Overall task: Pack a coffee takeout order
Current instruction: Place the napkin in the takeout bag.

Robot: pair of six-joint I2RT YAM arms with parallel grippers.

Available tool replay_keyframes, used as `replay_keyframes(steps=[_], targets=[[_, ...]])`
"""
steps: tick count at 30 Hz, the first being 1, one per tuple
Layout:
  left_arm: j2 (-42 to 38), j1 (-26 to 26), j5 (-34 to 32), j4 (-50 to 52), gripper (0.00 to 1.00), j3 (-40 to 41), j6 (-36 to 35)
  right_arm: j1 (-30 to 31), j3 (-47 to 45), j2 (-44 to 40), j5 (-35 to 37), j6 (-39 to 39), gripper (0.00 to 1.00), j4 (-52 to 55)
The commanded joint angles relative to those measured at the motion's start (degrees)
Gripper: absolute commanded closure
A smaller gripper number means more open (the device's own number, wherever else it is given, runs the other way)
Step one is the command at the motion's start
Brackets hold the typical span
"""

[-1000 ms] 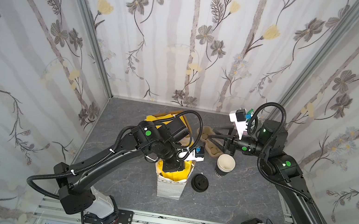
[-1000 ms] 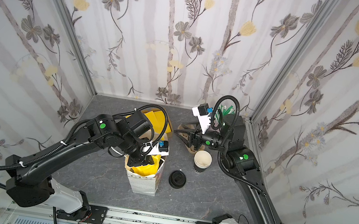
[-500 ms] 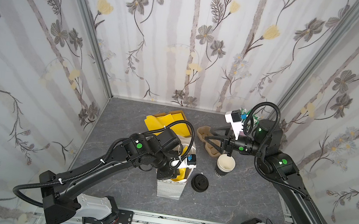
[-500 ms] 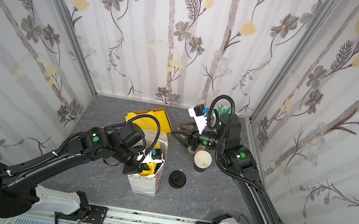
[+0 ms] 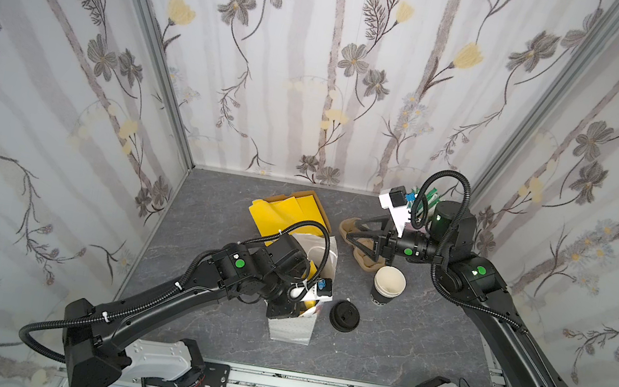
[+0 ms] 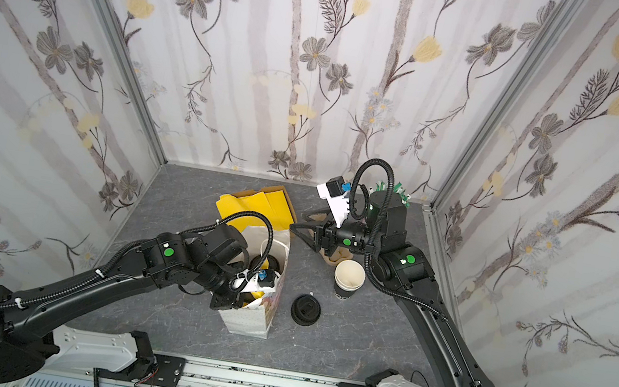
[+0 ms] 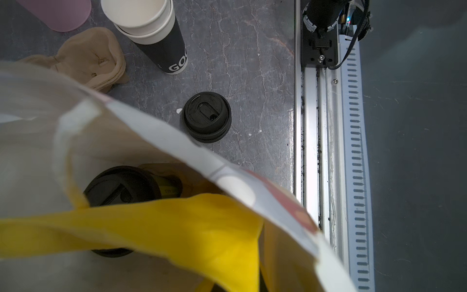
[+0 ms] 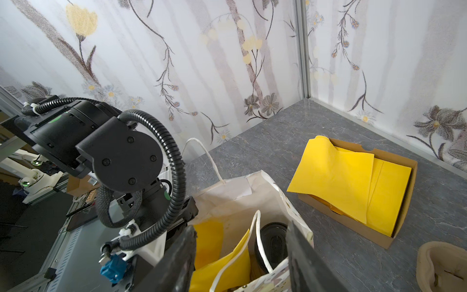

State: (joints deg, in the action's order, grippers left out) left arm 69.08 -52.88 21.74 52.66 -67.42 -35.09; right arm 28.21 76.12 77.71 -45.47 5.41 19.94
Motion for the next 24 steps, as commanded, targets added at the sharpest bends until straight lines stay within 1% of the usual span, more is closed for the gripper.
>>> replay_keyframes(steps=[1, 2, 5, 6, 7, 12, 14, 20, 22, 24], targets=[[-0.74, 0.09, 1.28, -2.17, 0.93, 1.16, -0.36, 0.52, 0.57, 0.81, 0.35, -1.60, 0.43, -1.74], [-0.86, 0.06, 1.11, -2.51, 0.86, 1.09, -0.08, 0.65, 0.77, 1.10, 0.33, -1.70, 0.43, -1.67], [-1.41, 0.18, 0.04, -3.63, 0.57, -0.64, 1.07, 0.99, 1.48, 1.48, 0.56, -1.89, 0.43, -1.31], [-1.73, 0.32, -0.35, -3.90, 0.53, -1.47, 1.33, 1.14, 1.52, 1.48, 0.57, -1.85, 0.43, -1.29], [-2.04, 0.39, -0.52, -4.05, 0.50, -2.22, 1.34, 1.27, 1.55, 1.48, 0.56, -1.82, 0.44, -1.31], [-3.36, 0.58, -1.47, -4.12, 0.44, -6.32, 2.56, 1.58, 1.11, 1.22, 1.10, -2.07, 0.43, -0.99], [-3.90, 0.45, -1.43, -4.09, 0.45, -8.51, 2.73, 1.59, 1.09, 1.21, 1.23, -2.15, 0.43, -0.87], [-4.26, 0.67, -2.49, -4.74, 0.49, -11.71, 2.40, 1.68, 1.28, 1.18, 1.78, -1.99, 0.44, -0.90], [-4.85, 0.67, -3.02, -7.41, 0.49, -13.35, 3.55, 1.64, 2.04, 1.30, 3.83, -1.27, 0.43, -0.63], [-6.22, 0.73, -3.99, -13.44, 0.47, -14.44, 5.76, 1.54, 3.75, 1.77, 7.94, -0.17, 0.43, 0.24]])
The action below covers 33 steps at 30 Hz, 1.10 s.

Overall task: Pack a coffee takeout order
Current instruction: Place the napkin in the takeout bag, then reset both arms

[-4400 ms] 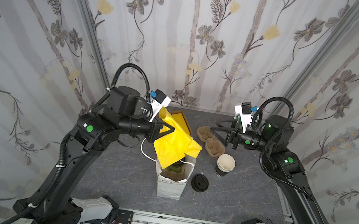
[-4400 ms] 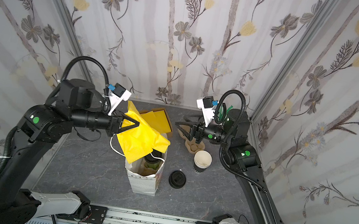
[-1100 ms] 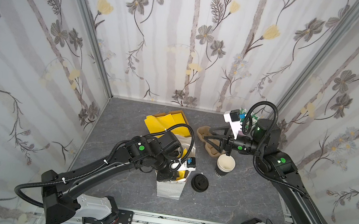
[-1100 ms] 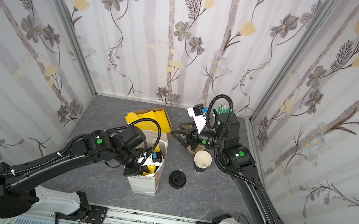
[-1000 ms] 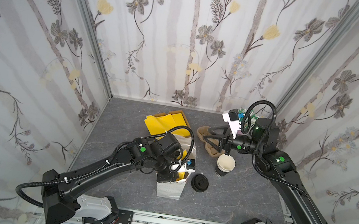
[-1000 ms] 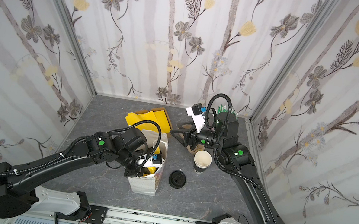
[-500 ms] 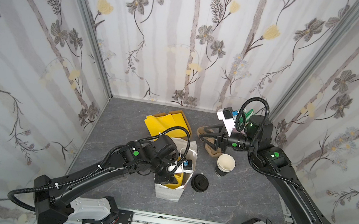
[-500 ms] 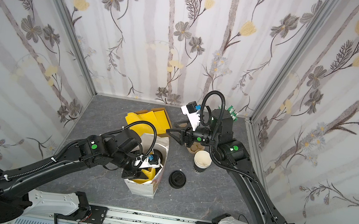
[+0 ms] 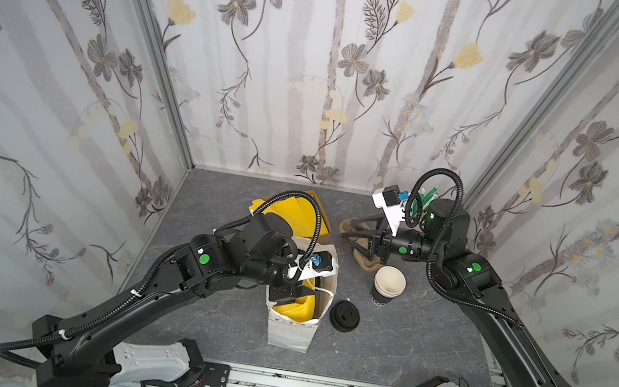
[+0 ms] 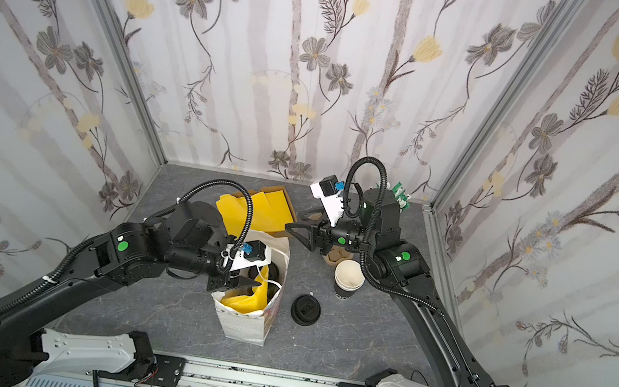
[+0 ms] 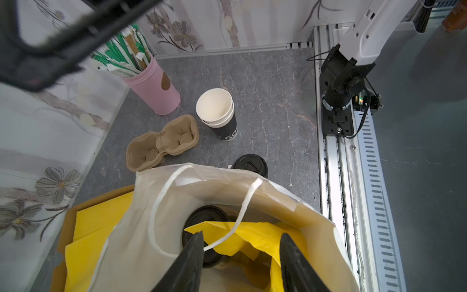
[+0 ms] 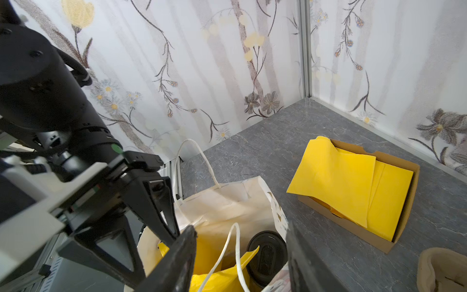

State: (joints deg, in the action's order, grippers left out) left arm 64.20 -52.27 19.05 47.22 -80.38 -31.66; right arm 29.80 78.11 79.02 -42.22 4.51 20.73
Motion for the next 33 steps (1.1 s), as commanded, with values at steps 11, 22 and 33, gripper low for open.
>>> replay_keyframes(steps=[11, 22, 33], targets=[[-4.39, 1.74, -49.60, -46.74, 0.26, -0.25, 16.72, -10.47, 5.69, -6.68, 37.97, 6.15, 0.40, -0.60], [-9.92, 45.07, -53.79, -58.97, 0.16, 35.09, 43.91, -29.81, -34.09, -21.67, 69.93, 6.03, 0.16, -24.21], [-0.81, 45.58, -41.79, -99.22, 0.13, 68.34, 38.48, -33.23, -67.24, -15.29, 53.31, 3.54, 0.14, -71.80]])
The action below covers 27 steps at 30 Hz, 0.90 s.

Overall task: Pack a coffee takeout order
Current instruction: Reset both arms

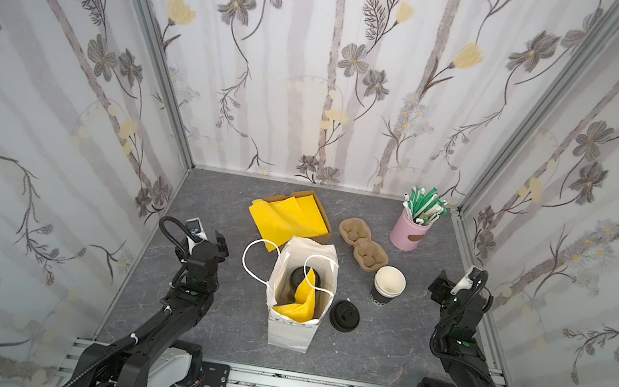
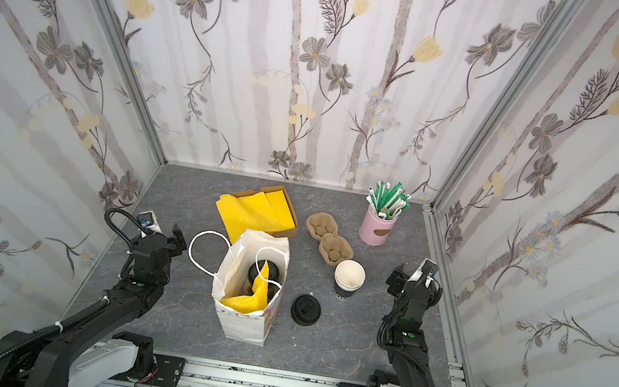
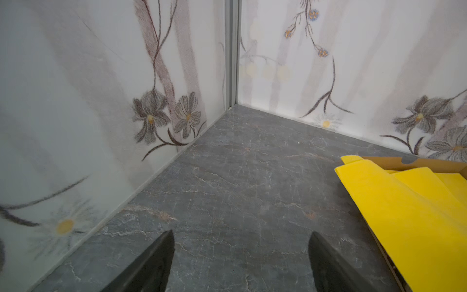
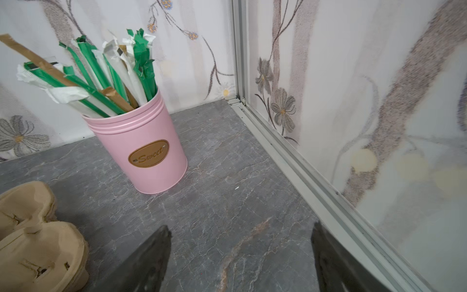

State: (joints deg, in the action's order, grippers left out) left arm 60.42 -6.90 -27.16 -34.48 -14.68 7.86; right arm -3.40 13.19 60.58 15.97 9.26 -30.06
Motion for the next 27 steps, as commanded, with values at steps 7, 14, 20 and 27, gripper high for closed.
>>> replay_keyframes(steps=[7, 14, 20, 27], targets=[[16.71, 2.49, 18.92, -34.89, 0.09, 4.79, -4.62, -0.53, -1.71, 16.58, -12.68, -1.39, 0.13, -35.32], [28.27, 5.77, 24.75, -51.55, 0.07, 7.35, -4.51, 0.19, -6.07, 26.58, -17.43, -3.39, 0.06, -54.40], [30.76, 6.10, 15.47, -54.08, 0.02, 7.01, -1.11, 3.26, -3.30, 25.78, -8.77, -4.58, 0.00, -47.82], [30.47, 4.00, 10.26, -45.77, 0.00, 2.81, -2.09, 3.84, -3.35, 25.73, -7.25, -4.92, 0.00, -47.90]])
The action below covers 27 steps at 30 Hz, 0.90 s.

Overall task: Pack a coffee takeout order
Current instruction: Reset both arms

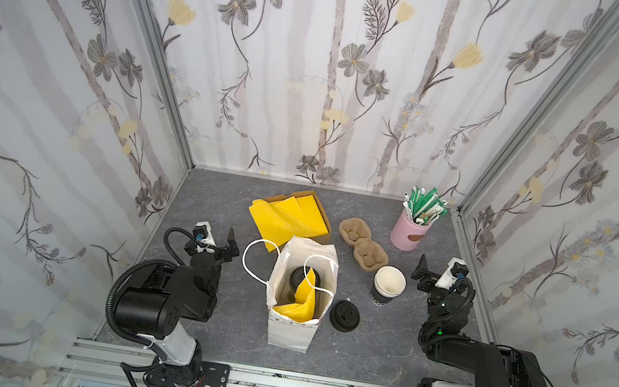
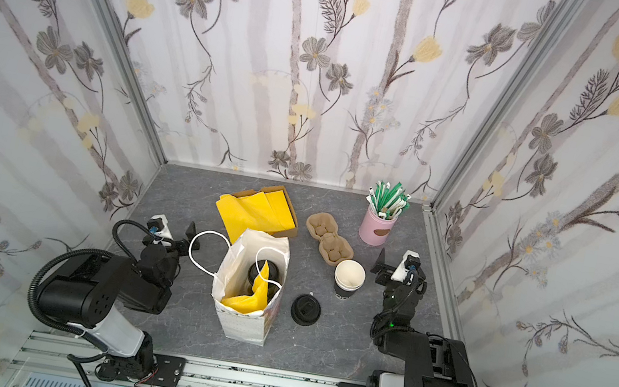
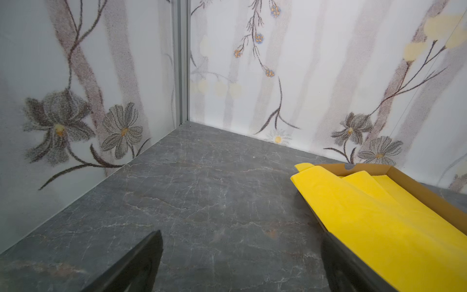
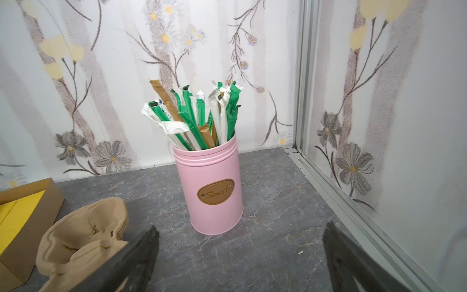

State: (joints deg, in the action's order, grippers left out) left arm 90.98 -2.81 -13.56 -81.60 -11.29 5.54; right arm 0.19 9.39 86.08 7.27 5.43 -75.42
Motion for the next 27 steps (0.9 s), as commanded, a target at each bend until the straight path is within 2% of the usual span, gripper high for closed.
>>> replay_keyframes(steps=[1, 27], targets=[[-0.07, -0.10, -3.34, 1.30, 0.00, -0.58, 0.19, 0.25, 0.46, 0.23, 1.44, -1.12, 0.00, -2.64], [-0.11, -0.09, -3.35, 1.44, 0.00, -0.58, 0.22, 1.21, 1.78, 0.46, 2.49, -2.07, 0.00, -0.37]])
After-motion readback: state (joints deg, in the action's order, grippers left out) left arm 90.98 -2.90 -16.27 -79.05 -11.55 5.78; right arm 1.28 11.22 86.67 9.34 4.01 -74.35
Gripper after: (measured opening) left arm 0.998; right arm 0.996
